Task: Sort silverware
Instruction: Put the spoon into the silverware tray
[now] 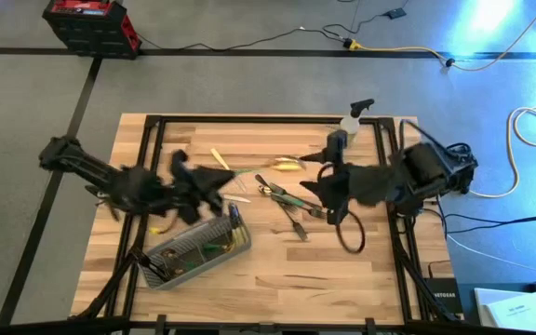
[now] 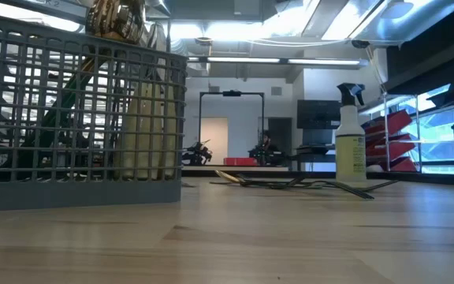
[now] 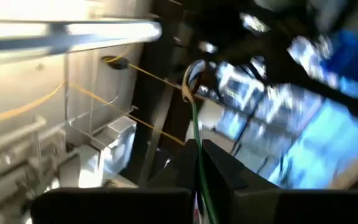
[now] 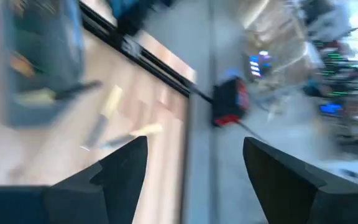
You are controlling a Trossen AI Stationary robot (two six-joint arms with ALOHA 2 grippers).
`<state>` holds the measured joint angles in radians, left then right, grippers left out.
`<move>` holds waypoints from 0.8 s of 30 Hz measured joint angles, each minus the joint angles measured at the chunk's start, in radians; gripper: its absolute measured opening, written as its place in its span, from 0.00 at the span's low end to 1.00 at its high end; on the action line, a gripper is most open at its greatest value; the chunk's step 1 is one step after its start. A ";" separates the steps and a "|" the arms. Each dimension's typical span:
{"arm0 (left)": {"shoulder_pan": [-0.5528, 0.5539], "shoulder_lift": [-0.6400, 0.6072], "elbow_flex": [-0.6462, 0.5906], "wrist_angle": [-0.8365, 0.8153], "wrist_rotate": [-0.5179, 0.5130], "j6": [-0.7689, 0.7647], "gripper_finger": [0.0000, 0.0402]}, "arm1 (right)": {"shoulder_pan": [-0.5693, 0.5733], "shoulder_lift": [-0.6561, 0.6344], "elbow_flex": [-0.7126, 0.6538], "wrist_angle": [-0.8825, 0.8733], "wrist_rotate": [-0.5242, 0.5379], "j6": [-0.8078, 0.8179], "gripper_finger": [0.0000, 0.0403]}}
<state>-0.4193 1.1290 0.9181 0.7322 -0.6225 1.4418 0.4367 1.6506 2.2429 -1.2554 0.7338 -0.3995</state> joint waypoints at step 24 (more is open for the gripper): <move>-0.179 -0.218 -0.026 -0.452 -0.033 -0.877 0.00 | 0.126 0.220 -0.007 0.428 0.376 -0.013 0.47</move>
<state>-0.5984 0.9115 0.8921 0.2803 -0.6552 0.5649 0.5625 1.8706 2.2360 -0.8272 1.1099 -0.4129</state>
